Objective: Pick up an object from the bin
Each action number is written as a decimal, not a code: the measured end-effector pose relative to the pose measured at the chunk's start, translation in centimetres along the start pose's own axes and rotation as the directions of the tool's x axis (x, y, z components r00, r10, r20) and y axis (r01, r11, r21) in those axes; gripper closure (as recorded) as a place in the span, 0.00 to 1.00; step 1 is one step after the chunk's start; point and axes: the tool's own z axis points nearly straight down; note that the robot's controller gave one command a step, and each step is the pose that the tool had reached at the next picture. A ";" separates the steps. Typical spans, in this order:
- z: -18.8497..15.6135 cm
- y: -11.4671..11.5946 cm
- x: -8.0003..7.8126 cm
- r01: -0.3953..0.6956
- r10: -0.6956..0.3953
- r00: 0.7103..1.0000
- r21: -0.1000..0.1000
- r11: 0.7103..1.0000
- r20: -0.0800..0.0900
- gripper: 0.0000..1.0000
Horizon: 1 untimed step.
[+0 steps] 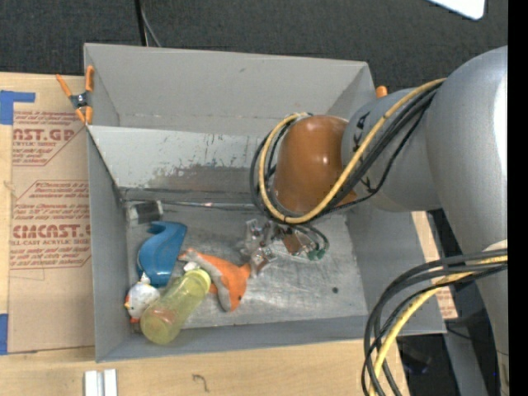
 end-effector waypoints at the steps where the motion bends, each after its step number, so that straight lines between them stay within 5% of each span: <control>1: 0.0 0.0 0.0 0.000 0.000 1.000 0.000 1.000 0.000 1.00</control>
Offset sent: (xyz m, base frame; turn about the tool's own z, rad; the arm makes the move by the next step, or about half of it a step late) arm 0.0000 0.0000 0.0000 0.0000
